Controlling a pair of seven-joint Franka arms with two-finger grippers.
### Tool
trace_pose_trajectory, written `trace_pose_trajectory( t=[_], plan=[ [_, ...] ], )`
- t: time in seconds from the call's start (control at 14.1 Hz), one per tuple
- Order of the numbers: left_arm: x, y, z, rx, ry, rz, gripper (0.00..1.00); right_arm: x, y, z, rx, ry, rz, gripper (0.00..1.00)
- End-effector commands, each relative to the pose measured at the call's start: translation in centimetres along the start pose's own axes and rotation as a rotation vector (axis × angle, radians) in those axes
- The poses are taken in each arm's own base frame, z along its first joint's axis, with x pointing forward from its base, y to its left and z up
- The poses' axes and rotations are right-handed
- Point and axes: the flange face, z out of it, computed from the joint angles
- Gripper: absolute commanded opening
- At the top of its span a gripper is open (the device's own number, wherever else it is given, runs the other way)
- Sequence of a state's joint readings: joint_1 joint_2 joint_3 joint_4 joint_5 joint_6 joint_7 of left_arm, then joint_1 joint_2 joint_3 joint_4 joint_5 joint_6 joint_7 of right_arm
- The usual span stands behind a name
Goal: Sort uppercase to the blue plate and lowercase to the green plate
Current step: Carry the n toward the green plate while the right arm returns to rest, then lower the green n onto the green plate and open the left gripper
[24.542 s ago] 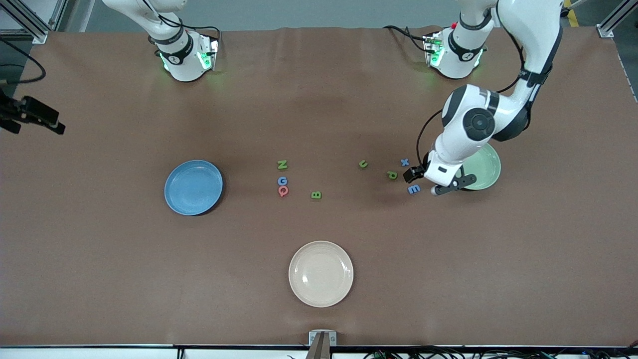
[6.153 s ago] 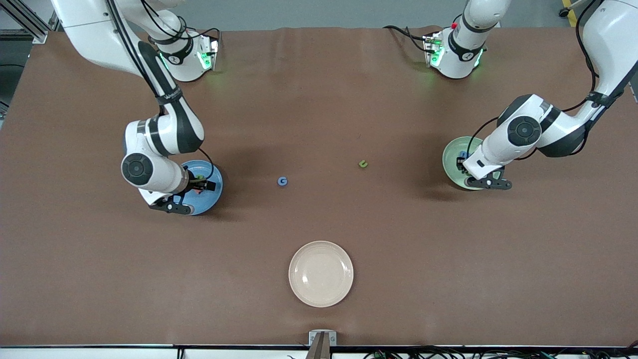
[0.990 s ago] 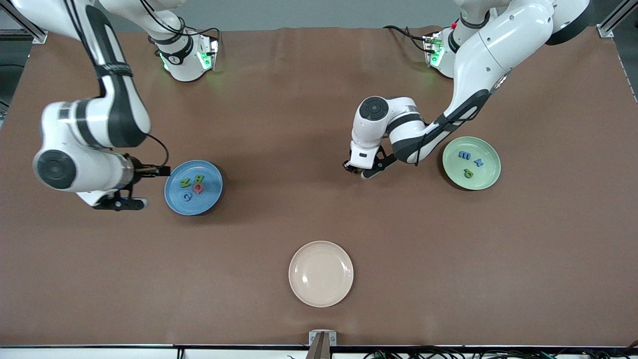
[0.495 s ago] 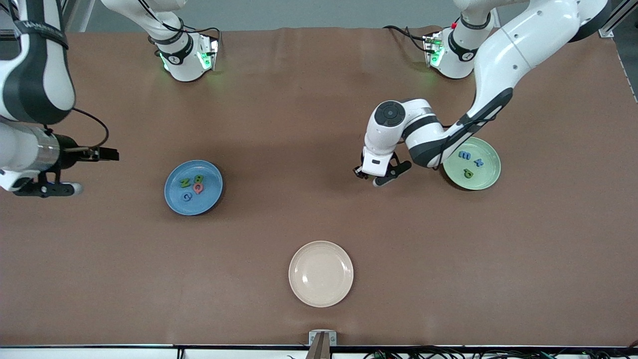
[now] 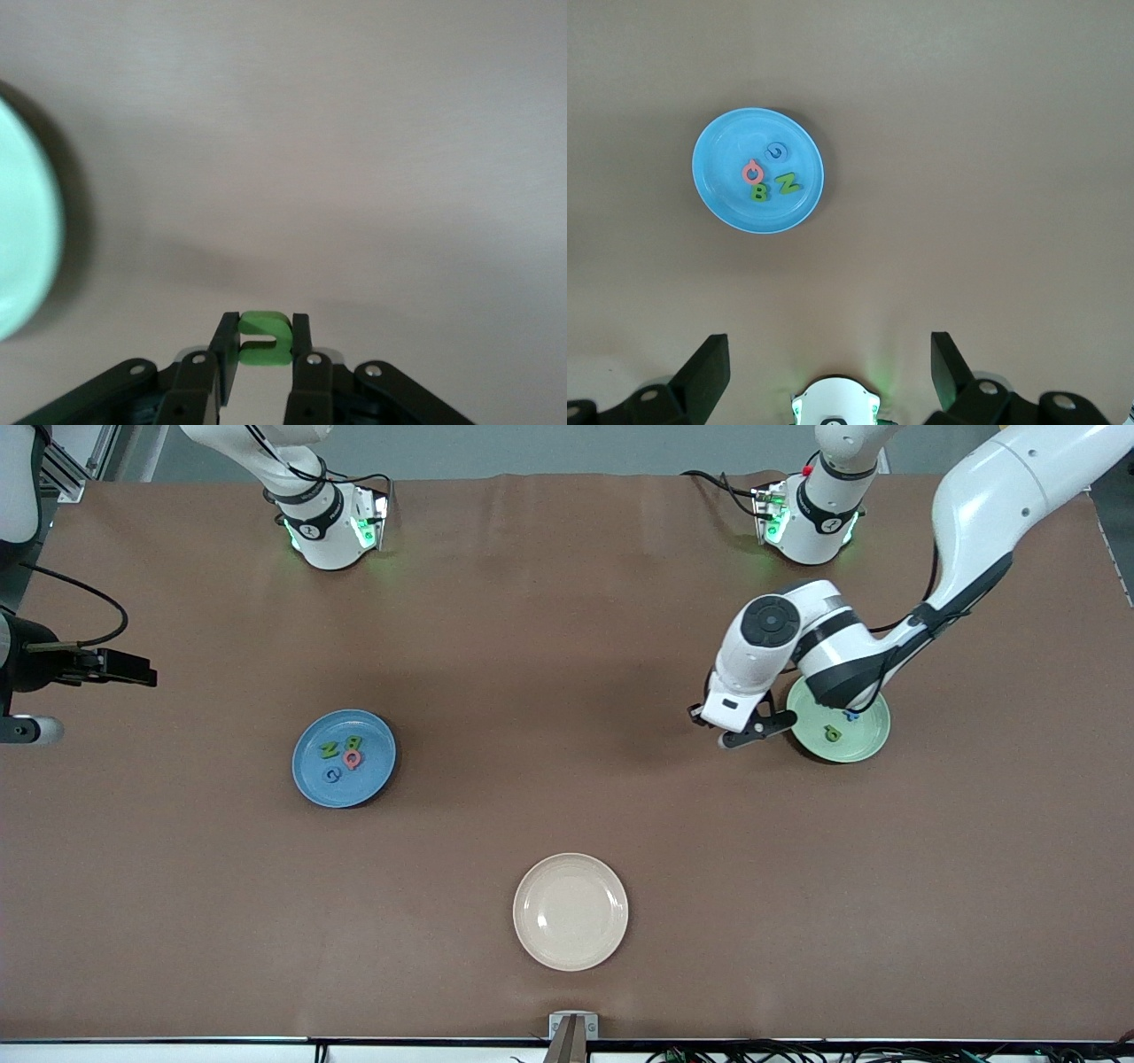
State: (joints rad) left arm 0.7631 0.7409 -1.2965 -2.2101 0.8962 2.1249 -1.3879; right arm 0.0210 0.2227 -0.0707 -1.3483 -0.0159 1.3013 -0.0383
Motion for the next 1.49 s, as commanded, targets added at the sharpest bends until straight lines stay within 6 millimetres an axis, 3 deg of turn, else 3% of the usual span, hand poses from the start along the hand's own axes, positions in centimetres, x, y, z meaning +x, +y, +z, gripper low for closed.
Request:
trace_pose_trajectory(
  t=[0.0,0.35,0.64,1.06,1.41],
  plan=[
    [-0.3,-4.4,-0.4,0.032,-0.016,0.075,0.11,0.7,-0.2,0.1,-0.006,-0.008,0.001,1.0],
    [1.6,-12.6,0.6,0.058,-0.07,0.202,0.11,0.6,-0.5,0.1,-0.009,-0.016,0.014,1.0],
    [3.0,-17.2,1.6,0.059,-0.09,0.258,0.11,-0.4,-0.4,-0.7,0.034,0.002,0.004,1.0],
    [3.9,-20.1,2.7,0.075,-0.079,0.3,0.11,-4.3,-1.1,-1.5,0.042,0.037,-0.011,1.0],
    [4.7,-22.7,5.2,0.104,-0.094,0.325,0.12,-8.0,-1.5,-1.2,0.047,0.119,-0.021,1.0]
  ],
)
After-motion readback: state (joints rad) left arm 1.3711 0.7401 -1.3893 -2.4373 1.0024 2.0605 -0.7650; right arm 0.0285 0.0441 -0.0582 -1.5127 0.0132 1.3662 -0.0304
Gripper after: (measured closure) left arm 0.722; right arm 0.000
